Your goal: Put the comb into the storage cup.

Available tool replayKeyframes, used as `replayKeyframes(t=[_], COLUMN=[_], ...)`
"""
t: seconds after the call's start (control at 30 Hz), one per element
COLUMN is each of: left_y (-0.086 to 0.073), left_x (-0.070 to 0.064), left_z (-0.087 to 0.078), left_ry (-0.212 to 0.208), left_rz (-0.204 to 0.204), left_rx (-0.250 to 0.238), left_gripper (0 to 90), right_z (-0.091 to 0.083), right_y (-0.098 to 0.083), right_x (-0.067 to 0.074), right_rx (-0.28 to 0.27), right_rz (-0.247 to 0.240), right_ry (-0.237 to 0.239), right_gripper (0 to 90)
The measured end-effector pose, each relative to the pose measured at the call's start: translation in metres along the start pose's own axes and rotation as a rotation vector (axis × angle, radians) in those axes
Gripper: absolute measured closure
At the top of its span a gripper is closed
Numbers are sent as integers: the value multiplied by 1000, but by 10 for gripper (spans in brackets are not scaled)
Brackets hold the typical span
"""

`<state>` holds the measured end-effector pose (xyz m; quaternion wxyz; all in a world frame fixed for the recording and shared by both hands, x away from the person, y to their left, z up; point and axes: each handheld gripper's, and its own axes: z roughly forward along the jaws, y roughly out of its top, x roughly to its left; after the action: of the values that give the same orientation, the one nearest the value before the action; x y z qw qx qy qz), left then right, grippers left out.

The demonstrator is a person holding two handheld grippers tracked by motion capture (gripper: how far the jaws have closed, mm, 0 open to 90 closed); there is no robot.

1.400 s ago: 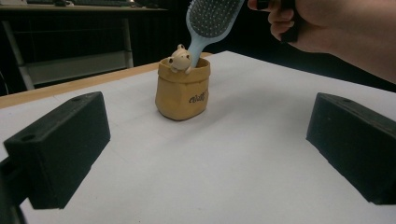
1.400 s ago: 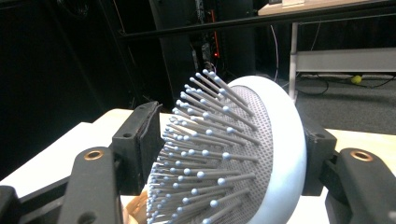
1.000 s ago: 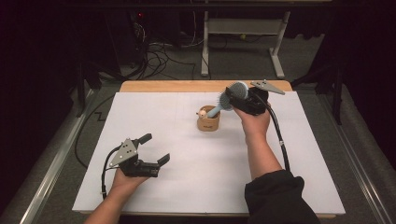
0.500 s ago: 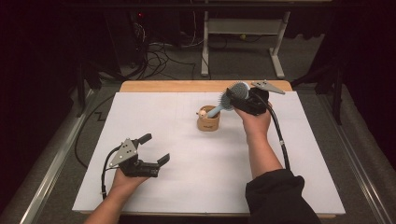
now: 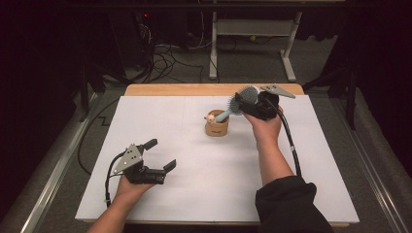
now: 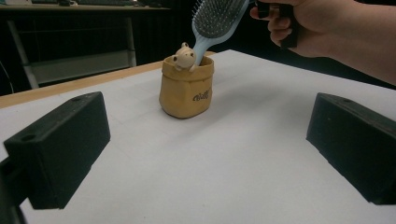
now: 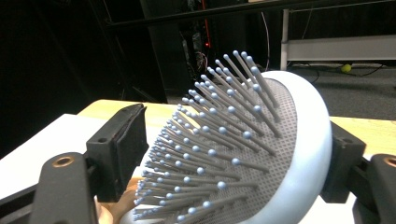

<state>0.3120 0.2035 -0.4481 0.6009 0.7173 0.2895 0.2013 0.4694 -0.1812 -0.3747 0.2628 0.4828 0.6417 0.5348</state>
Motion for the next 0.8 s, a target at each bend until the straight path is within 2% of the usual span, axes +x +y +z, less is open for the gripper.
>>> replayKeyframes(t=[0.1,0.17,0.3,0.47,0.8], left_y=[0,0,-1,0,-1], left_x=[0,1,0,0,0], left_z=[0,1,1,1,2], left_ry=[0,-1,-1,-3,-1], left_rz=[0,-3,-2,-1,-4], left_rx=[2,10,10,10,28], left_gripper=[1,0,0,0,0], right_z=[-1,-2,-3,-7,-17], right_y=[1,2,3,5,9], right_x=[0,1,1,-1,2], right_rx=[0,1,2,-3,-3], right_rz=[-9,-37,-47,-60,-96], right_ry=[-4,-24,-33,-69,-51], right_gripper=[208,167,142,13,4])
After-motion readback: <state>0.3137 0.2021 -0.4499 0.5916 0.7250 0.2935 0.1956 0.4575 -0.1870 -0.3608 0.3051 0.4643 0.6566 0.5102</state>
